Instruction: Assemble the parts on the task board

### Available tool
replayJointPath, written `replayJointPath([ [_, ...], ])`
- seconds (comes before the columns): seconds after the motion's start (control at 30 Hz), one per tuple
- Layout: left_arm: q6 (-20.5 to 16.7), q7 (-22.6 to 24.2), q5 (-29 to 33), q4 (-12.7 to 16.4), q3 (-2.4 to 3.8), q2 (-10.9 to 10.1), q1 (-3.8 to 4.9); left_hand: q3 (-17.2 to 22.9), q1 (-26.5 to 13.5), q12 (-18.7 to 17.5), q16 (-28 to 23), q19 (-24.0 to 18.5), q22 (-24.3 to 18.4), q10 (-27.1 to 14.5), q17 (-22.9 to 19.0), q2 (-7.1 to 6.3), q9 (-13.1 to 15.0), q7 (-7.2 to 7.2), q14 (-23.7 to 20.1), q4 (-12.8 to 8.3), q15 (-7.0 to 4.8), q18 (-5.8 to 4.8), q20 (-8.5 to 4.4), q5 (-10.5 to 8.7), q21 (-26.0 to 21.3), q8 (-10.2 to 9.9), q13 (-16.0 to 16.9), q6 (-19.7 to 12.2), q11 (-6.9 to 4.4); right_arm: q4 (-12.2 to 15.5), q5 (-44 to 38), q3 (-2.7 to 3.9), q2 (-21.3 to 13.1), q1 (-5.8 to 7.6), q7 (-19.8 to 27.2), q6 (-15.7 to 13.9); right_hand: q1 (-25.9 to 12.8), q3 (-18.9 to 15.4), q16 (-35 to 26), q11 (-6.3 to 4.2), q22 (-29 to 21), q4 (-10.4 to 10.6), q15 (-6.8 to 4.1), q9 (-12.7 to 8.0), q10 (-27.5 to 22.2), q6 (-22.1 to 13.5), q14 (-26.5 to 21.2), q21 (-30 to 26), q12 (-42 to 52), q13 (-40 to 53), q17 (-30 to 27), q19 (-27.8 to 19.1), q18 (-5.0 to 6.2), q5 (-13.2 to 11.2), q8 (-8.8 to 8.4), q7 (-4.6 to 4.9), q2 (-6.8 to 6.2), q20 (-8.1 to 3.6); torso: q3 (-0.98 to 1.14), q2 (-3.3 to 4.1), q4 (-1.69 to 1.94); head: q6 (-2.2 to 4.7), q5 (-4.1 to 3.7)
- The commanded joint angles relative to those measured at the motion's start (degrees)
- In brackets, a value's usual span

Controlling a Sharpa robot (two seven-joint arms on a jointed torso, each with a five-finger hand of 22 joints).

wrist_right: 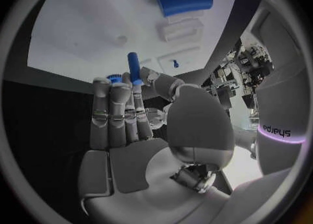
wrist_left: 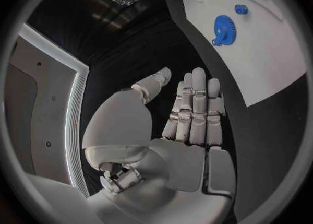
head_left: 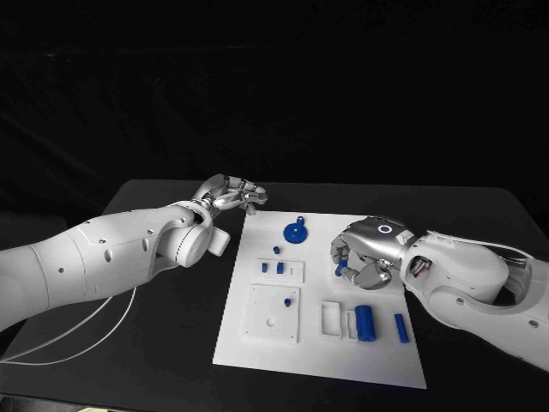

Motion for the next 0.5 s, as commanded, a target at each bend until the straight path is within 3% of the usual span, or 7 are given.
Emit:
replayJointPath([
  [0.03,0.6,0.4,0.3,0.1,0.04,0.1,0.06,0.0,-0.3,-0.2,-0.3,0.0,0.1,-0.4,0.1,0.27,0.0,-0.07,0.3,0.3,-0.06,0.70,-0.57,0.39,-0.3,0.3,0.0,-0.2,0.05,0.8,-0.4,0.21,0.0,0.07,-0.2,0.6,0.0,0.1,0.2,0.21,1.0,-0.2,-0.53,0.1,1.2,0.4,0.0,0.2,0.1,0.1,0.1,0.3,3.07,0.0,0.21,0.03,0.43,-0.02,-0.01,0.00,0.01,-0.05,0.05],
  [0.23,0.6,0.4,0.3,0.1,0.05,0.3,0.06,0.0,-0.3,-0.2,-0.4,0.0,0.1,-0.4,0.1,0.28,-0.1,-0.07,0.3,0.3,-0.06,0.70,-0.57,0.39,-0.3,0.3,0.0,-0.2,0.05,1.3,0.5,0.22,2.5,0.06,0.5,-1.5,0.0,0.2,0.2,0.21,1.0,-0.2,-0.54,0.1,1.2,0.4,0.0,0.3,0.1,0.1,0.1,0.3,3.07,0.0,0.21,0.02,0.40,-0.03,0.01,-0.02,-0.06,-0.05,0.45],
  [0.5,0.6,0.4,0.5,-0.5,0.05,1.0,0.06,0.0,-0.3,-0.1,-0.4,0.0,0.1,-0.4,0.2,0.29,-0.1,-0.07,0.3,0.3,-0.06,0.70,-0.58,0.39,-0.3,0.3,0.0,-0.2,0.05,1.0,0.7,-0.06,8.9,-0.66,1.1,-2.0,0.1,0.3,0.2,0.21,1.0,-0.2,-0.54,0.1,1.2,0.4,0.0,0.3,0.1,0.2,0.1,0.3,3.07,0.0,0.20,0.03,0.39,-0.05,0.01,-0.08,0.06,-0.20,1.34],
])
